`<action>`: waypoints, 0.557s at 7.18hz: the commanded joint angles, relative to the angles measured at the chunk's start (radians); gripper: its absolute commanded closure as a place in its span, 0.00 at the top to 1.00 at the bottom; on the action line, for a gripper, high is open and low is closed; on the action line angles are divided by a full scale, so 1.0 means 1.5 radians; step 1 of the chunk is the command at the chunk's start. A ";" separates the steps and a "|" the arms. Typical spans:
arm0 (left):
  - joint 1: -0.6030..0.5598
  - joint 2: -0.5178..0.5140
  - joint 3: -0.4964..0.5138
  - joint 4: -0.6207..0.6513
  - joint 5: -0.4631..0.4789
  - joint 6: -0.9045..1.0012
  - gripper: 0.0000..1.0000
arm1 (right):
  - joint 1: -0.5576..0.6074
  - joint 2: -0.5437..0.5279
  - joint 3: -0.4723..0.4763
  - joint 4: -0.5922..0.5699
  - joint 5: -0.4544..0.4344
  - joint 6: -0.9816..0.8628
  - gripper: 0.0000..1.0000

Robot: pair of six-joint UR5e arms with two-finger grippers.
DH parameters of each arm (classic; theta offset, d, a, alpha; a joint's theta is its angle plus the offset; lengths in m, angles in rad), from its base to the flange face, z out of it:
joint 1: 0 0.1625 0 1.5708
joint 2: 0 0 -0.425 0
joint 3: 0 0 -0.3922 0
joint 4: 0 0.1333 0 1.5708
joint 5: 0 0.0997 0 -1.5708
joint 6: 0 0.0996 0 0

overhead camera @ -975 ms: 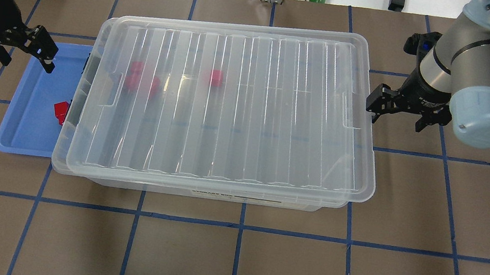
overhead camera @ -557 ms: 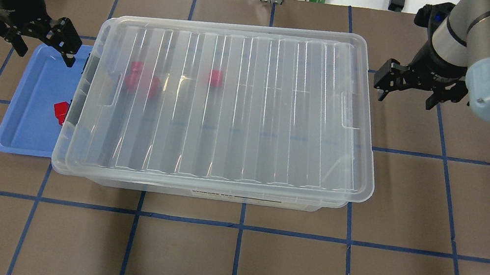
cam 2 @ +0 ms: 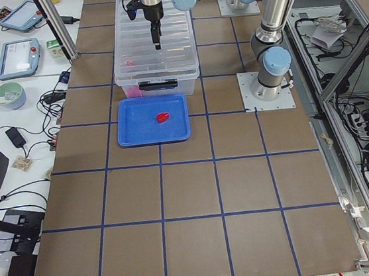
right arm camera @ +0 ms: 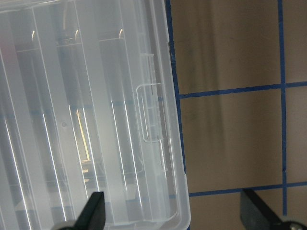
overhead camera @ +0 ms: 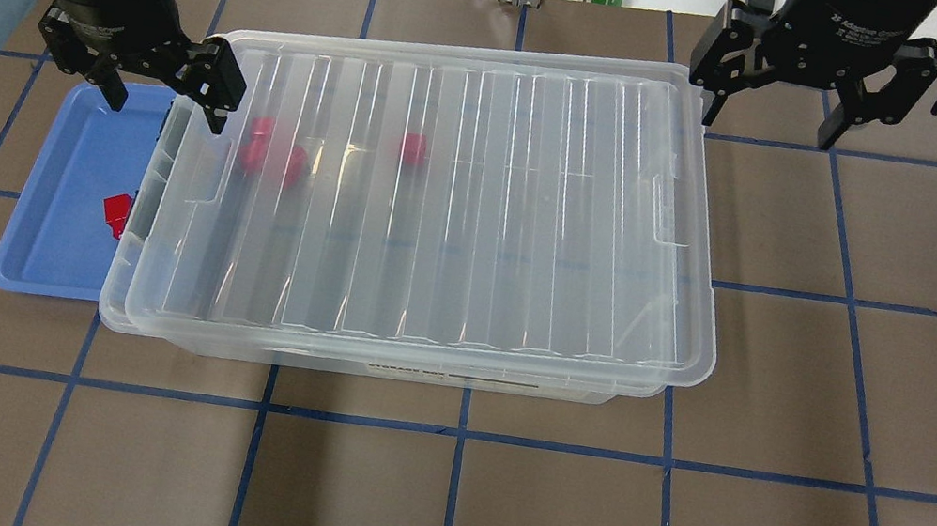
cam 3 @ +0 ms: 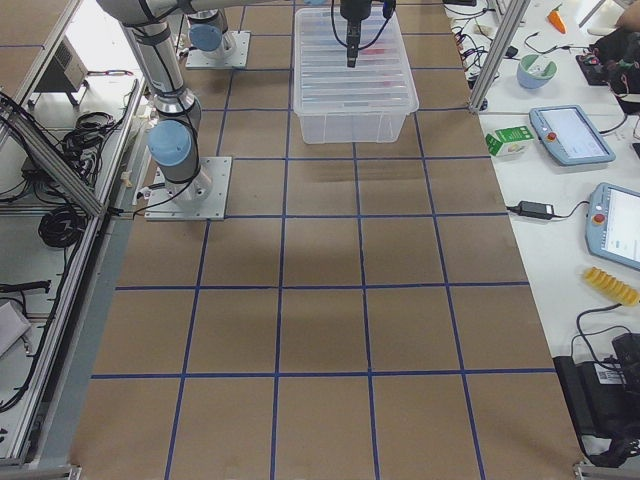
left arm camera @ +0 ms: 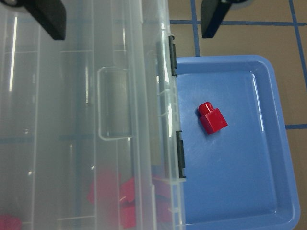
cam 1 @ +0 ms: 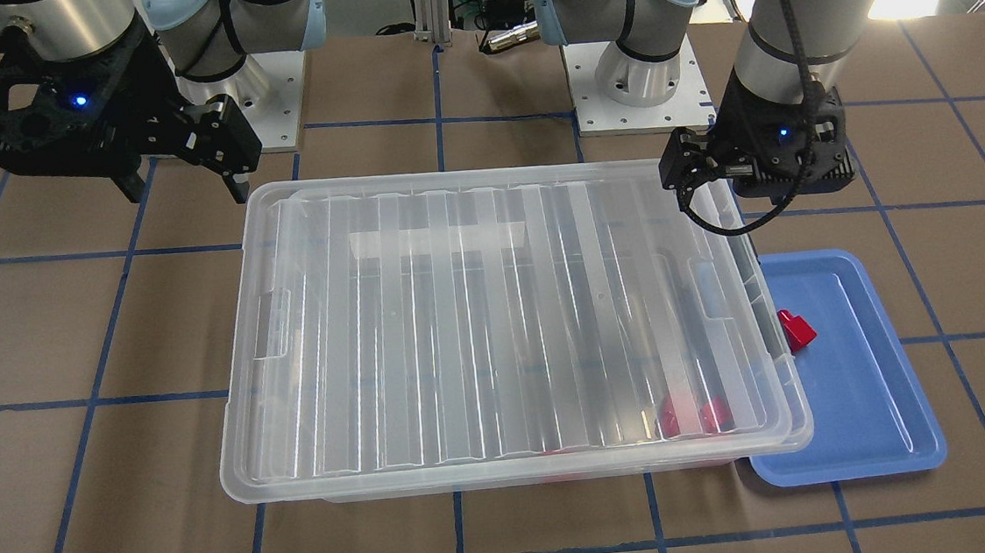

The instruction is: Place red block in blue tray from box

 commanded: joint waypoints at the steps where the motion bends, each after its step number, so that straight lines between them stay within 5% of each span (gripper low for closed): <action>1: -0.014 0.019 0.004 -0.004 -0.017 -0.005 1.00 | 0.014 -0.002 0.020 -0.020 -0.003 0.001 1.00; 4: -0.014 0.050 0.006 -0.020 -0.056 0.008 1.00 | 0.014 0.004 0.023 -0.070 -0.002 -0.013 1.00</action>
